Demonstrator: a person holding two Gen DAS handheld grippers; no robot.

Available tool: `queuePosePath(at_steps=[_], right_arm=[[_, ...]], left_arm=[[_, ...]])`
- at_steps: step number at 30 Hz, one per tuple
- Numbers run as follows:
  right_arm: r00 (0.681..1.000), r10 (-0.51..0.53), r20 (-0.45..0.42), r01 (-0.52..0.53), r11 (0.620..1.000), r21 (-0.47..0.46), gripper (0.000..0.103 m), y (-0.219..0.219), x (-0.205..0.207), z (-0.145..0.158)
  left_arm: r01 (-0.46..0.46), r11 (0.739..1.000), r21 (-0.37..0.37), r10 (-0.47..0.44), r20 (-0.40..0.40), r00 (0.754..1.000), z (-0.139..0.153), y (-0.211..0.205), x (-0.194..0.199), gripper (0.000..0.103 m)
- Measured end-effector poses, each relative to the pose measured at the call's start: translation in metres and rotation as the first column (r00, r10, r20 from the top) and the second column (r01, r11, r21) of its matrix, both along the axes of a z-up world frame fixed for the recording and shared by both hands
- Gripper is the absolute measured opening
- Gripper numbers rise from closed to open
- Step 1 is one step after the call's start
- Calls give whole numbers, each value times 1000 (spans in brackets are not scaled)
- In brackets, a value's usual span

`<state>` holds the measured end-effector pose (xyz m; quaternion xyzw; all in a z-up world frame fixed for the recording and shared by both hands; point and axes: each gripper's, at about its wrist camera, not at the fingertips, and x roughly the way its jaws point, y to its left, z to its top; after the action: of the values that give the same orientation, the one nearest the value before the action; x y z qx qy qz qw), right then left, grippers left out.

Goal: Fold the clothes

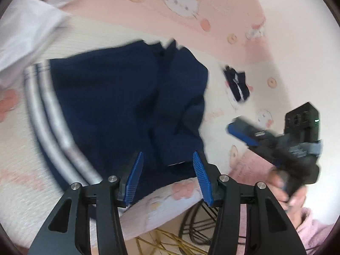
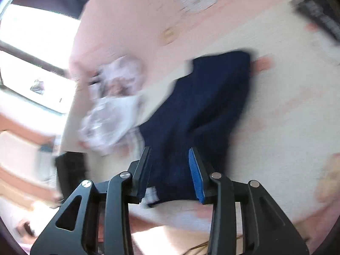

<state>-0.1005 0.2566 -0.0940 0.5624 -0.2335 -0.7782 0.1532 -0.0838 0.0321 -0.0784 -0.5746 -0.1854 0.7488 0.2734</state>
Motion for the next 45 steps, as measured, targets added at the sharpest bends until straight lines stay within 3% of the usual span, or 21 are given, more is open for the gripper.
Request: queuePosePath(at_steps=[4,7,11,14,19,22,25,30,33,34,45], right_arm=[[997,-71,38,68,996,55,38,25,14,-11],[998,-13,65,12,1000,16,38,11,18,-17],[996,71,59,-75,994,75,38,-6,28,-13],[994,67,91,-76,992,98,40,-6,31,-22],[994,3,107,-13,995,95,40,9,35,-26],[996,-2,95,-9,994,111,41,4,33,-27],[997,4,74,-12,993,117,41,-5,30,-28],[998,3,55,-10,990,139,41,-6,29,-26],[998,-5,59,-3,992,130,41,-2,29,-27],[998,-10,60,3,993,120,41,0,29,-27],[1000,1,-12,0,993,121,41,-10,26,-15]], left_arm=[[18,1000,-2,-18,36,999,-10,27,-11,51],[27,999,-19,-26,59,998,-17,33,-16,51],[44,997,-56,-38,104,994,-29,40,-24,51],[70,996,-51,-63,115,991,-33,51,-28,49],[79,996,-46,-75,90,993,-23,50,-23,28],[72,997,5,-72,80,994,-17,40,-17,29],[70,995,-69,-62,112,992,-29,35,-15,44],[24,1000,11,-25,148,989,-34,27,-16,42],[37,999,37,-41,127,991,-29,30,-16,31],[34,999,36,-38,120,992,-28,29,-15,23],[-40,998,-49,39,-21,999,21,-12,-5,20]])
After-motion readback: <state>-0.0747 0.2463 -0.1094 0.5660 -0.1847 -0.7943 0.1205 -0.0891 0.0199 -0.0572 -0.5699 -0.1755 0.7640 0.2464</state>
